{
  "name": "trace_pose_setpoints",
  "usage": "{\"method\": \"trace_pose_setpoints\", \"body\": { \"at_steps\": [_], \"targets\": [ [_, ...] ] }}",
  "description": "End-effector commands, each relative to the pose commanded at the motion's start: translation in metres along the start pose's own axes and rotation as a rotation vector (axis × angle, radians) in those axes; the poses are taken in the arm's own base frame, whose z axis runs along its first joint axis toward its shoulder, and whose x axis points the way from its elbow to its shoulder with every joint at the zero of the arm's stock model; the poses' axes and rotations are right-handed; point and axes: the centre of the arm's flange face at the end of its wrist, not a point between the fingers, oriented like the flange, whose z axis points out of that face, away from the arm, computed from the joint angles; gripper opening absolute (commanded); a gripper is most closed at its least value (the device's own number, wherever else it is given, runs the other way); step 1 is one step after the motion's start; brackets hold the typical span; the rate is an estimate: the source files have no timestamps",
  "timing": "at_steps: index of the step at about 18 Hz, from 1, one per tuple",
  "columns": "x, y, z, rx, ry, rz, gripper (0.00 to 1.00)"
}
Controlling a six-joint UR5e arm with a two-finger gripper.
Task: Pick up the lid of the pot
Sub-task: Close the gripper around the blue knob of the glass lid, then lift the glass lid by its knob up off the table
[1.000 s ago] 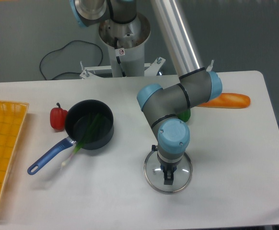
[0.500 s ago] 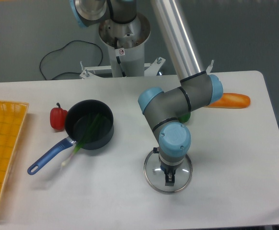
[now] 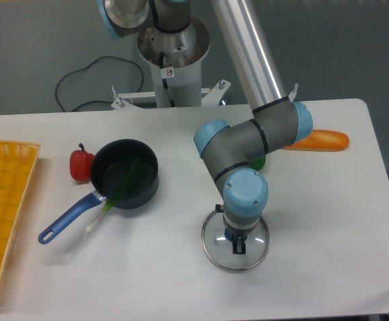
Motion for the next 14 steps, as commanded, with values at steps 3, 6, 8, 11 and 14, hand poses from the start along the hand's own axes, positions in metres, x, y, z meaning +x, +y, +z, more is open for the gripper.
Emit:
{"method": "trace_pose_setpoints", "body": {
  "at_steps": [3,6,8,11,14],
  "targets": [
    [0.001,0.000,-0.008,-0.005,-0.010,-0.042,0.51],
    [0.007,-0.002,-0.022,-0.002,-0.004,-0.075,0.51],
    [0.013,-0.004,-0.033,-0.006,-0.011,-0.149,0.51],
    [0.027,-0.002,-0.056,-0.010,-0.025,-0.202,0.51],
    [0.048,0.002,-0.081,-0.009,-0.032,-0.282,0.51]
  ]
}}
